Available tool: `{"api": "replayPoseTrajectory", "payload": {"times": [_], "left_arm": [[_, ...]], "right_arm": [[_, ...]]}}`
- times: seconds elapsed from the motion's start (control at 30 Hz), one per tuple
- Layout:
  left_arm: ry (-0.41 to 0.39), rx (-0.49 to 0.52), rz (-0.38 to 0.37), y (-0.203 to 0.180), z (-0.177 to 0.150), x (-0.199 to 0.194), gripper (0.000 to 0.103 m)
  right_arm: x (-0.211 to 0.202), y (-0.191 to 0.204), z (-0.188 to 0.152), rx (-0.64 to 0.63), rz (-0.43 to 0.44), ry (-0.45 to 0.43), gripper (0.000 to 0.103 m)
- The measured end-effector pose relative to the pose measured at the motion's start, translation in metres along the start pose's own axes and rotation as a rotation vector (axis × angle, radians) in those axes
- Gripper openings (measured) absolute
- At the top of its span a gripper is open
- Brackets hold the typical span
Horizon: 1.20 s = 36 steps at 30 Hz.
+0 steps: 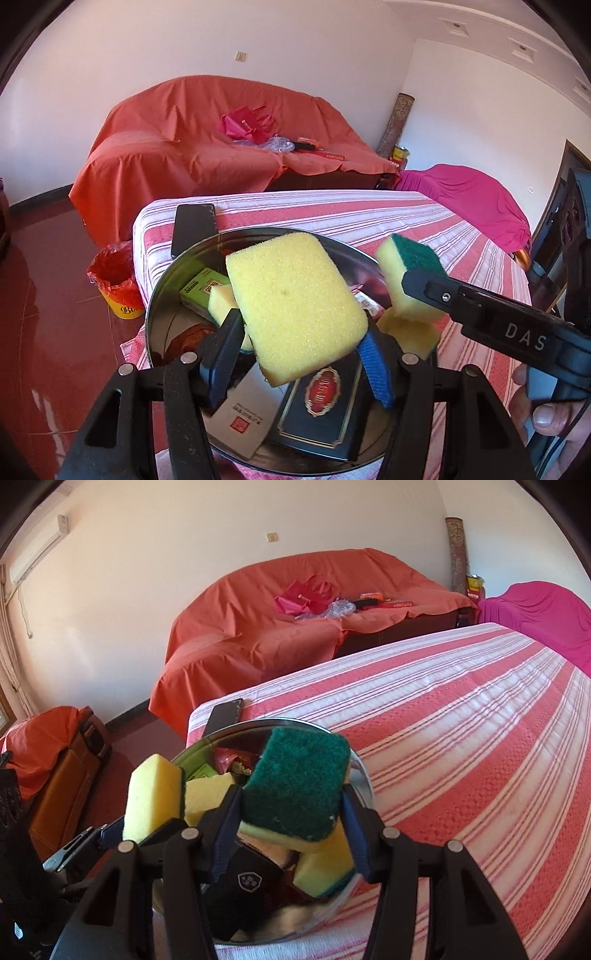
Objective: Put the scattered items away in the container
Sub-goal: 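Open both grippers to drop the sponges into the tin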
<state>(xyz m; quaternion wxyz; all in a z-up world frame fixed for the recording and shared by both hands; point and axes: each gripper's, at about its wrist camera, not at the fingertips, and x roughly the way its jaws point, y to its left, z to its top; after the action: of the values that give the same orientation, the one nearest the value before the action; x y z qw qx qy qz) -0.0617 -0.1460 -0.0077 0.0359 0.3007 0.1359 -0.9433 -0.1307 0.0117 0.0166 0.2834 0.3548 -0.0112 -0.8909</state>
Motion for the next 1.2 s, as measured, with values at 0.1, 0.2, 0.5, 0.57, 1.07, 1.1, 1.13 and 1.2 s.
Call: {"api": "replayPoseTrajectory", "payload": {"times": [0.1,0.2,0.5,0.57,1.07,1.1,1.13,1.2], "left_arm": [[0.058,0.014,0.005,0.006,0.003,0.013,0.065],[0.077,-0.001,0.006,0.015,0.002,0.016,0.079],[-0.093,-0.045,0.048,0.03,-0.002,-0.028,0.089],[-0.117,-0.029,0.066,0.027,-0.002,-0.034,0.089],[0.076,-0.056,0.005,0.031,0.002,0.027,0.063],[0.092,-0.056,0.003,0.031,0.001,0.032,0.063],[0.098,-0.06,-0.003,0.032,0.0,0.035,0.063],[0.092,-0.075,-0.007,0.036,-0.004,0.035,0.063]], "right_arm": [[0.027,0.002,0.004,-0.002,-0.026,0.046,0.059],[0.048,-0.005,0.005,0.022,-0.02,0.112,0.073],[0.005,-0.021,0.001,0.106,-0.014,0.048,0.047],[0.009,-0.018,0.0,0.082,-0.009,0.091,0.036],[0.093,0.018,0.006,-0.069,0.034,0.284,0.023],[0.095,0.018,0.006,-0.067,0.038,0.29,0.024],[0.094,0.017,0.007,-0.061,0.042,0.288,0.024],[0.084,0.012,0.007,-0.042,0.062,0.268,0.024]]}}
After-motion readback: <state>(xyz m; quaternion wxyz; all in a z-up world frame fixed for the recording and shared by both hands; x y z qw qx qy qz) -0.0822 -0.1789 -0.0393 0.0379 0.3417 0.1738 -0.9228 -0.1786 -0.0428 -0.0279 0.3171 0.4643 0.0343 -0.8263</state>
